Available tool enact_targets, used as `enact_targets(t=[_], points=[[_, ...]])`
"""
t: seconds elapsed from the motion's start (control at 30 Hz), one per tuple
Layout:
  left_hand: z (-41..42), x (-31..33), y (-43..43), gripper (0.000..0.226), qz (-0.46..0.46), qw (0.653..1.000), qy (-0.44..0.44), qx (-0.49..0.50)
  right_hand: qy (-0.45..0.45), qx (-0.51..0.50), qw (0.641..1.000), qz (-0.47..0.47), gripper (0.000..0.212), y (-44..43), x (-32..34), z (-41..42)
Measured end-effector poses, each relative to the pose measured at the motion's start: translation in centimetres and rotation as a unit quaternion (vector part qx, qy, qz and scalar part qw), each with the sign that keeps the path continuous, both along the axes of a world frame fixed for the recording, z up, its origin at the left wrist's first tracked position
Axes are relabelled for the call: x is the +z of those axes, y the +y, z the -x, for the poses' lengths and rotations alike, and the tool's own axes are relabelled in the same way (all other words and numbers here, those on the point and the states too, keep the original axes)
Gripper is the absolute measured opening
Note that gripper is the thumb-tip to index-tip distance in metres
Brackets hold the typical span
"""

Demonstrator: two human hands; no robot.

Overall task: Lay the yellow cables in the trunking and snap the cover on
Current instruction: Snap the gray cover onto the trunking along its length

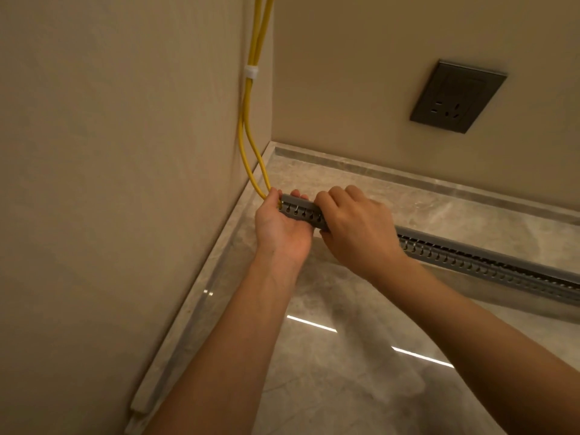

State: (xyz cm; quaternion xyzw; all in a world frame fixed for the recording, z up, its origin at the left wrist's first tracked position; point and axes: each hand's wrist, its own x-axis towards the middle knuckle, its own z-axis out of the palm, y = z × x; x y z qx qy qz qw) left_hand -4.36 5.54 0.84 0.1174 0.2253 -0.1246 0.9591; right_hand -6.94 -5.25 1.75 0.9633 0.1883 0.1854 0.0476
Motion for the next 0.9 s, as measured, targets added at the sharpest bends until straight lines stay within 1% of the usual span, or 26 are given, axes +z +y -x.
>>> enact_targets(t=[0.07, 0.17, 0.2, 0.23, 0.27, 0.3, 0.33, 0.37, 0.4, 0.43, 0.47, 0.5, 0.57, 0.6, 0.63, 0.7, 0.73, 0.8, 0.9], points=[[0.2, -0.3, 0.3, 0.022, -0.019, 0.999, -0.027, -0.020, -0.017, -0.012, 1.000, -0.009, 0.017, 0.4, 0.1, -0.2], [0.4, -0.7, 1.5, 0.018, -0.077, 0.992, -0.077, -0.057, -0.002, -0.018, 1.000, -0.025, 0.014, 0.2, 0.5, -1.0], [0.4, -0.7, 1.9, 0.017, -0.113, 0.988, -0.084, -0.059, 0.005, -0.019, 0.999, -0.028, 0.015, 0.0, 0.6, -1.2], [0.4, -0.8, 2.1, 0.018, -0.171, 0.980, -0.090, -0.048, 0.009, -0.020, 0.999, -0.030, 0.016, -0.1, 0.8, -1.4], [0.6, -1.0, 2.3, 0.021, -0.262, 0.960, -0.098, -0.028, 0.013, -0.021, 0.999, -0.032, 0.016, -0.2, 0.9, -1.5], [0.8, -1.2, 2.4, 0.027, -0.380, 0.918, -0.111, 0.004, 0.017, -0.019, 0.999, -0.035, 0.015, -0.3, 1.0, -1.6], [1.3, -1.4, 2.5, 0.035, -0.505, 0.851, -0.131, 0.054, 0.022, -0.017, 0.999, -0.037, 0.015, -0.3, 1.1, -1.7], [1.8, -1.5, 2.7, 0.044, -0.612, 0.764, -0.166, 0.116, 0.027, -0.014, 0.999, -0.037, 0.015, -0.3, 1.2, -1.9], [2.3, -1.6, 2.8, 0.051, -0.692, 0.668, -0.214, 0.169, 0.031, -0.012, 0.999, -0.035, 0.015, -0.4, 1.3, -1.9], [2.5, -1.6, 2.9, 0.056, -0.749, 0.578, -0.262, 0.189, 0.035, -0.011, 0.999, -0.033, 0.015, -0.5, 1.3, -2.0], [2.5, -1.3, 3.1, 0.061, -0.791, 0.498, -0.311, 0.170, 0.038, -0.010, 0.999, -0.032, 0.016, -0.5, 1.3, -2.0], [2.0, -0.9, 3.4, 0.064, -0.825, 0.421, -0.359, 0.118, 0.040, -0.009, 0.999, -0.031, 0.017, -0.5, 1.3, -2.0], [0.8, -0.1, 4.0, 0.064, -0.869, 0.246, -0.428, -0.028, 0.042, -0.009, 0.999, -0.029, 0.018, -0.6, 1.2, -2.0], [0.1, 0.3, 4.2, 0.060, -0.876, 0.176, -0.442, -0.081, 0.043, -0.008, 0.999, -0.027, 0.018, -0.6, 1.2, -2.0], [-0.5, 0.6, 4.4, 0.052, -0.879, 0.137, -0.442, -0.115, 0.044, -0.008, 0.999, -0.026, 0.018, -0.7, 1.3, -2.0], [-1.4, 1.4, 4.5, 0.036, -0.884, 0.112, -0.431, -0.144, 0.049, -0.010, 0.998, -0.028, 0.018, -0.9, 1.4, -2.0], [-1.6, 1.8, 4.4, 0.030, -0.883, 0.092, -0.435, -0.149, 0.051, -0.012, 0.998, -0.030, 0.018, -1.1, 1.5, -2.0], [-1.8, 2.2, 4.2, 0.025, -0.881, 0.033, -0.447, -0.152, 0.051, -0.017, 0.998, -0.035, 0.017, -1.2, 1.7, -2.0], [-2.1, 2.5, 4.0, 0.022, -0.878, -0.053, -0.457, -0.132, 0.036, -0.018, 0.999, -0.025, 0.016, -1.2, 1.7, -1.8]])
